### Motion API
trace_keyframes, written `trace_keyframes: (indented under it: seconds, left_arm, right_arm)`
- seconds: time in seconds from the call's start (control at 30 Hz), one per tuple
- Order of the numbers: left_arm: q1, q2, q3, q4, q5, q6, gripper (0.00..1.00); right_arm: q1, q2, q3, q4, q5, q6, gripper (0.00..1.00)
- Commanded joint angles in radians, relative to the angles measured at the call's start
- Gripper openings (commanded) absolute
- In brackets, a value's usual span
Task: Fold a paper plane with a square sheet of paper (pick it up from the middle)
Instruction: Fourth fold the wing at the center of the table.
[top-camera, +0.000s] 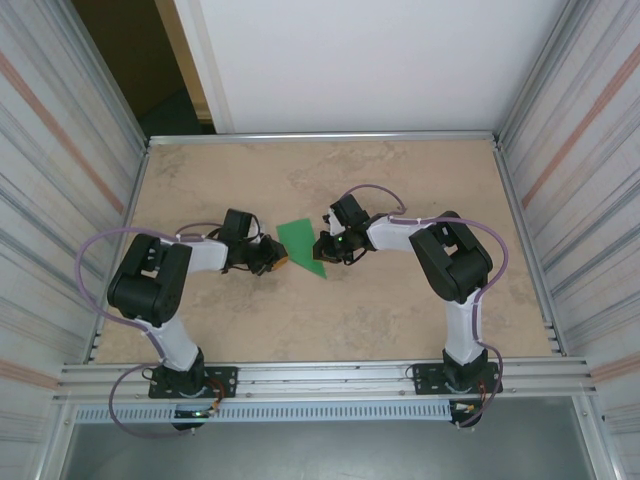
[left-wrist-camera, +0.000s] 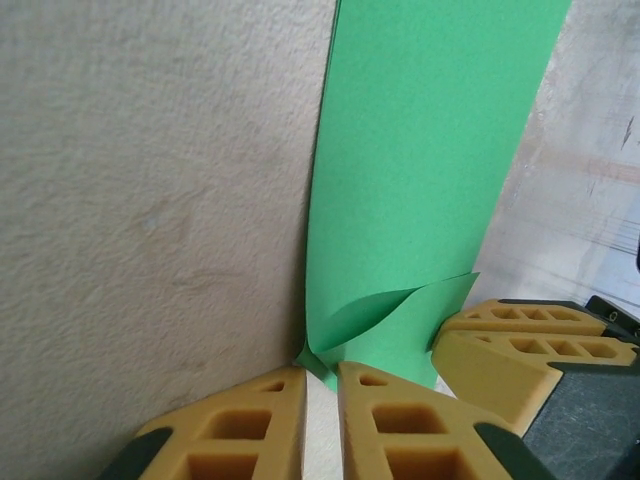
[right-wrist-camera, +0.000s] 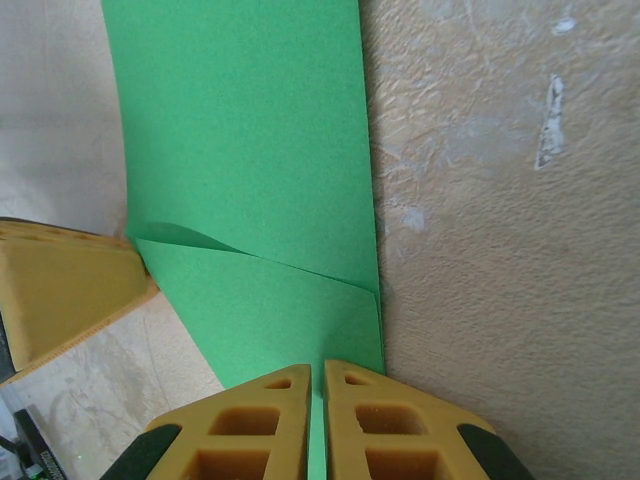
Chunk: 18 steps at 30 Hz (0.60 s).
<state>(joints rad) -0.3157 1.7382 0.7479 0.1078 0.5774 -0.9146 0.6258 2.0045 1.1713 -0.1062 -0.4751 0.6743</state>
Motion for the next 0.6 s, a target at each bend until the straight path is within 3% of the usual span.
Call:
trace_keyframes:
  seconds: [0.0, 0.57]
  left_arm:
    - [-0.006, 0.006, 0.021, 0.001, 0.01, 0.002, 0.15]
    - [-0.006, -0.048, -0.003, -0.013, 0.002, -0.021, 0.2]
  right_arm:
    - [-0.006, 0.031, -0.026, -0.03, 0.018, 0.018, 0.13]
    - [-0.006, 0.036, -0.027, -0.029, 0.018, 0.018, 0.13]
